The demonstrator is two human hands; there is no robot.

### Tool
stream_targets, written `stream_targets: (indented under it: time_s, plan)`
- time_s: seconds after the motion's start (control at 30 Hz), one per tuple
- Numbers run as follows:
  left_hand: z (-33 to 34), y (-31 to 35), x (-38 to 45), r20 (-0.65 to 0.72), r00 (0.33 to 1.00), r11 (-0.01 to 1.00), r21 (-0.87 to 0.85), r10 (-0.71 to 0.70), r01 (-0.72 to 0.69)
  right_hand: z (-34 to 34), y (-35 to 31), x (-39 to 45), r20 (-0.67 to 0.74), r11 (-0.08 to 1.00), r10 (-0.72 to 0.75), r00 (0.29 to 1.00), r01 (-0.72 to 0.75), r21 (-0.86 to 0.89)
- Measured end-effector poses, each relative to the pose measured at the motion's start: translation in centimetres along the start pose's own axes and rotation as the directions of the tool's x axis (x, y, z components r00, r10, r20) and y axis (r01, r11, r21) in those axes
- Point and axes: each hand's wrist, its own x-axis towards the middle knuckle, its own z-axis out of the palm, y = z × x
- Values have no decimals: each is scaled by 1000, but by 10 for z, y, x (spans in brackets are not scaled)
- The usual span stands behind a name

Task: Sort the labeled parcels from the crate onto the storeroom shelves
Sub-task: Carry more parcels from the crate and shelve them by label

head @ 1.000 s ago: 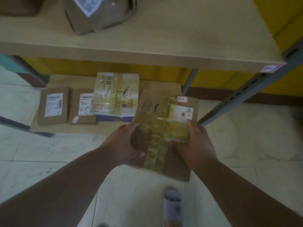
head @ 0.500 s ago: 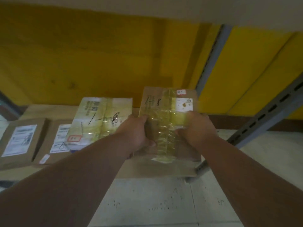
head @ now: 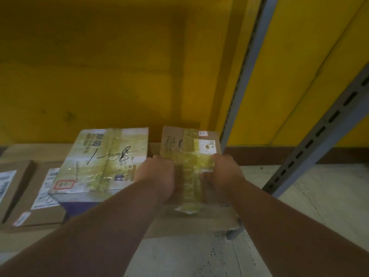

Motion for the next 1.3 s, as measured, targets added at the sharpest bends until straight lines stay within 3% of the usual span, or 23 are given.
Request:
stream_targets:
  time_s: [0.1, 0.2, 0.3, 0.43, 0.57, 0.63, 0.77, 1.0, 1.17, 1.3]
  plan:
    - [-1, 8, -4, 4, 999, 994, 98, 39, -39, 2, -2, -4, -1, 999, -20, 1000, 20, -35]
    - [0, 6, -10, -29, 995, 993, 67, 94, -92, 1, -8, -15, -64, 994, -59, 996, 53, -94]
    - [1, -16, -29, -155, 978, 983, -100, 139, -155, -3, -25, -37, -137, 983, -179, 974, 173, -52]
    - [0, -56, -81, -378, 922, 935, -289, 84, -204, -17, -61, -79, -191, 930, -363, 912, 366, -18]
    - [-1, -91, -150, -274, 959, 931, -363, -69, -36, -39, -105, -143, -110, 887, -452, 885, 459, 57]
    - [-10, -111, -196, -204, 970, 925, -376, -136, 50, -48, -130, -177, -101, 849, -515, 851, 523, 74]
    - [-47, -154, -308, -34, 956, 876, -412, -290, 251, -78, -200, -249, 44, 769, -636, 770, 629, 117]
    - [-214, -254, -512, 119, 813, 744, -346, -570, 572, -198, -389, -403, 212, 554, -829, 518, 811, 185]
    - [-347, -325, -619, 98, 709, 653, -318, -699, 688, -300, -508, -506, 198, 400, -912, 359, 885, 240]
    - [-412, -365, -677, 53, 633, 593, -297, -773, 749, -347, -585, -556, 163, 291, -953, 255, 919, 268]
